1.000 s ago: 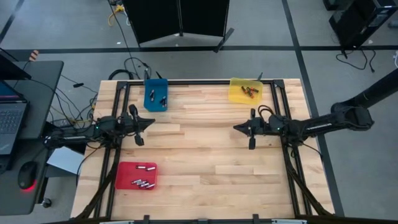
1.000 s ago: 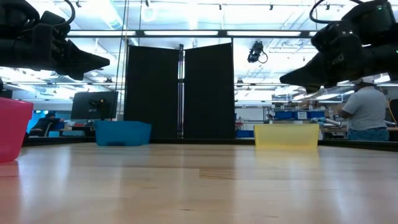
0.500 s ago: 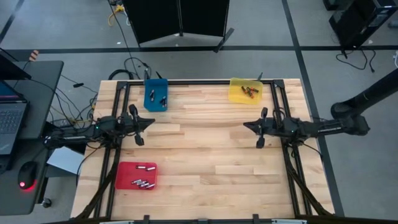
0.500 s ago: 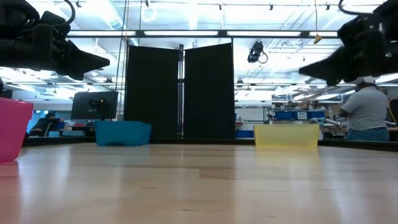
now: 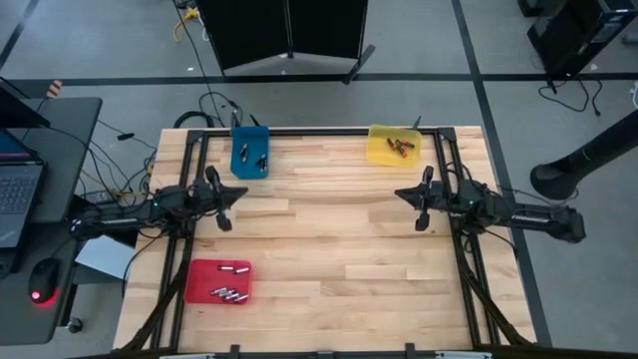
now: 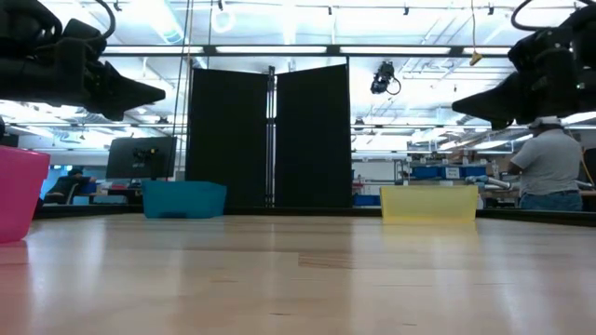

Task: Sort batteries
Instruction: Return to Home Position

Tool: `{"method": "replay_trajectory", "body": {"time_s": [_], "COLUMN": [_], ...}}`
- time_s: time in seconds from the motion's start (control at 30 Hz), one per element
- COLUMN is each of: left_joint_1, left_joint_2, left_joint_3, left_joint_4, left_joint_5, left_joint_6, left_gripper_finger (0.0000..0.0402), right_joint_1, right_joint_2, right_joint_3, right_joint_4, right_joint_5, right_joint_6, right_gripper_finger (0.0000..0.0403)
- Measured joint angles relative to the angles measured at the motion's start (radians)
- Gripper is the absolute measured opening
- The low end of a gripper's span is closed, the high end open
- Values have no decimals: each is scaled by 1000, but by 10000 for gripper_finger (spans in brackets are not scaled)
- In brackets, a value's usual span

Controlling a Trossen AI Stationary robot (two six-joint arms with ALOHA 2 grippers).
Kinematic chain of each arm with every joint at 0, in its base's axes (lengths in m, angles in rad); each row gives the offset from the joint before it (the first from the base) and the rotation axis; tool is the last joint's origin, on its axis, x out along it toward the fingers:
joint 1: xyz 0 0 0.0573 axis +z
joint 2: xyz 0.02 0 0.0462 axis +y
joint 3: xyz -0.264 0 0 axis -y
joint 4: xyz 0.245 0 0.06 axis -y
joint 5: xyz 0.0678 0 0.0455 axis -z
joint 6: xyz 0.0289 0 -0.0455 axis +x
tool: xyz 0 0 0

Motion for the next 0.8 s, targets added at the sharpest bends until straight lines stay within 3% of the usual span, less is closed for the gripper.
{"method": "replay_trajectory", "body": {"time_s": [0.33, 0.47, 0.8], "left_joint_1": [46, 53, 53], "left_joint_2": [0, 0, 0], "left_joint_3": [0, 0, 0], "left_joint_4": [1, 0, 1], "left_joint_5": [-7, -8, -8], "left_joint_6": [-11, -9, -11], "left_gripper_finger": [6, 6, 6], "right_joint_1": [-124, -150, -161], "right_joint_2": [-27, -27, -26], "right_joint_3": [19, 58, 63], "right_joint_4": [-102, -195, -211], "right_joint_5": [-128, -64, 111], "right_joint_6": [95, 80, 83], "right_gripper_finger": [16, 16, 16]}}
